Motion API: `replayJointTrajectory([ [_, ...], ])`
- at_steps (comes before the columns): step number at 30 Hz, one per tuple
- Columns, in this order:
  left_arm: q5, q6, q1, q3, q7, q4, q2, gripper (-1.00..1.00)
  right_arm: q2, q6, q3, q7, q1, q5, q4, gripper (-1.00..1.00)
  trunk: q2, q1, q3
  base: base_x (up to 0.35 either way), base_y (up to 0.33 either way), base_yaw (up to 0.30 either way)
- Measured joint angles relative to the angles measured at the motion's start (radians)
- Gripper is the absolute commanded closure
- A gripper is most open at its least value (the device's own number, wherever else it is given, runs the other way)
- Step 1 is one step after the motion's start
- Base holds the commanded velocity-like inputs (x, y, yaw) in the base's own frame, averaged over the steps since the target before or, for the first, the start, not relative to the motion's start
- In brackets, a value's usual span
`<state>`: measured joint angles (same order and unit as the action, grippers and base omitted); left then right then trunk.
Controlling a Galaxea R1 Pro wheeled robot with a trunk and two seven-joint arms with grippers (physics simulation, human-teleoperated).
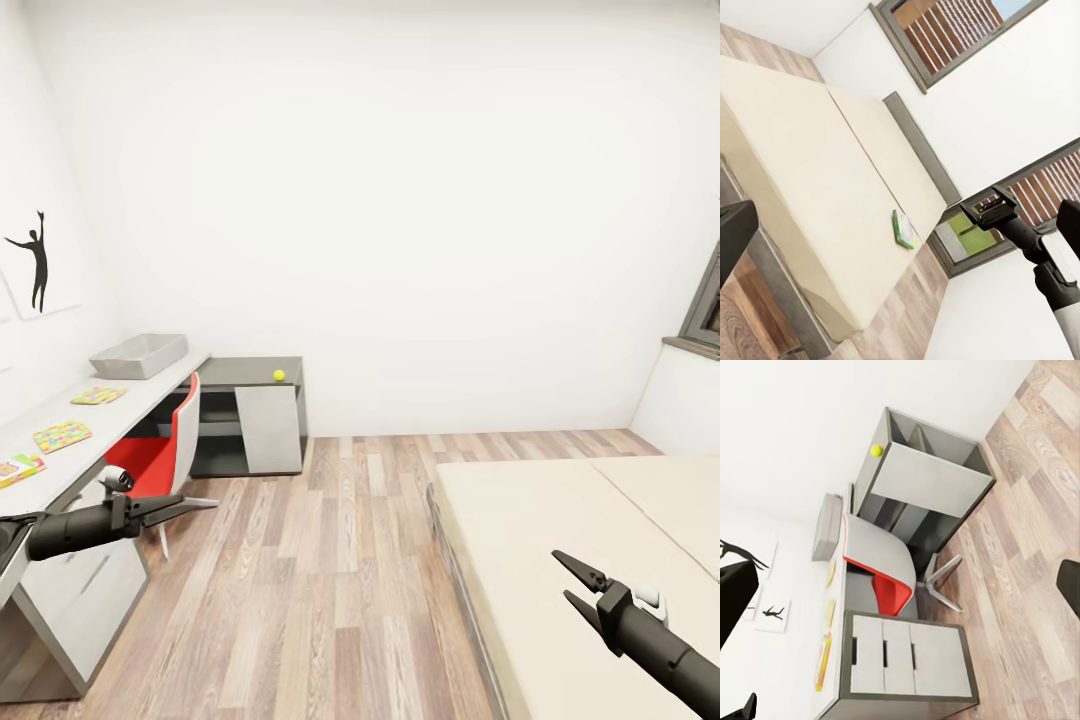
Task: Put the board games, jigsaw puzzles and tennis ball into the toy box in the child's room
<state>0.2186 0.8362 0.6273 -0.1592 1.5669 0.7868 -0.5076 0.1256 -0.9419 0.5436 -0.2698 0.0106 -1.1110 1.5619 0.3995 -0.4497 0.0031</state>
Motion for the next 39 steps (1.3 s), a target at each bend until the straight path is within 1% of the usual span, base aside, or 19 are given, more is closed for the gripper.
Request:
replayJointTrajectory([
  [10,0.001,0.000,0.000,0.000,0.000,0.000,0.000,-1.00,0.000,0.000,0.000,0.001,0.000,0.000,0.000,-1.00,0.000,0.000,0.000,0.000,-0.179,0.000],
  [26,0.001,0.000,0.000,0.001,0.000,0.000,0.000,-1.00,0.000,0.000,-0.001,0.001,0.000,0.000,0.000,-1.00,0.000,0.000,0.000,0.000,-0.036,-0.004],
  [39,0.001,0.000,0.000,0.001,0.000,0.000,0.000,-1.00,0.000,0.000,-0.002,0.001,0.000,0.000,0.000,-1.00,0.000,0.000,0.000,0.000,-0.186,-0.079],
])
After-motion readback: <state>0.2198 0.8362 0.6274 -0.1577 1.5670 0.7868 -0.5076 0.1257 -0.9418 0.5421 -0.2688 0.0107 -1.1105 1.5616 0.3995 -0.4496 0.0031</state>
